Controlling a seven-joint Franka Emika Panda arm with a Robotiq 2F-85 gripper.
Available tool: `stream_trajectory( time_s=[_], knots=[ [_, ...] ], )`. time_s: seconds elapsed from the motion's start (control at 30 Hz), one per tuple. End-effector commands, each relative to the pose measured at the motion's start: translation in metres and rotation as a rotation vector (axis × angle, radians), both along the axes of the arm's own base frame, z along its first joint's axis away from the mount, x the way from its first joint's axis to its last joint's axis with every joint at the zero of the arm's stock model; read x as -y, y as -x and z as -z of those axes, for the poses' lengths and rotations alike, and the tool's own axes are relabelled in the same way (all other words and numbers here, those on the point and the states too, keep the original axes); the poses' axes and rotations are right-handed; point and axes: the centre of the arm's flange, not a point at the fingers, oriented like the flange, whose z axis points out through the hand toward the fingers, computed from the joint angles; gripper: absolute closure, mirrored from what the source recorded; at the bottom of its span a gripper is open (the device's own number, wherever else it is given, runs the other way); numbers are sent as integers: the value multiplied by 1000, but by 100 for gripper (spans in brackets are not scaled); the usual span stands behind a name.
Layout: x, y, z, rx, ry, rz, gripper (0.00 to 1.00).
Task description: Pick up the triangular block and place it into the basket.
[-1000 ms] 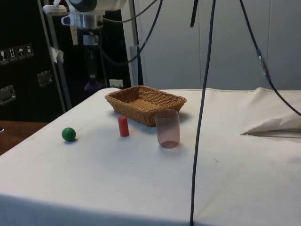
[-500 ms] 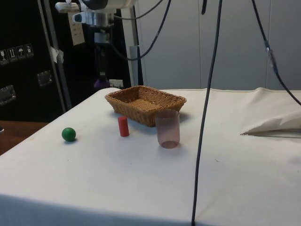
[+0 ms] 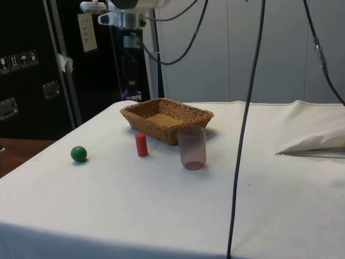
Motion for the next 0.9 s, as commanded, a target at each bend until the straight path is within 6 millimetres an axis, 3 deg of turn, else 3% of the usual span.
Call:
stream_trajectory(
  time_s=[0.0,0.03,0.2,0.27,0.53,0.87],
  knots=[
    [2,2,-1,0,-1,0,67],
    [7,14,-1,7,10,-3,67],
    [15,30,4,4,7,-5,67],
    [13,28,4,-4,-6,-5,67],
    [20,59,29,-1,16,-9,67],
    [21,78,51,-10,26,-5,67]
  ],
)
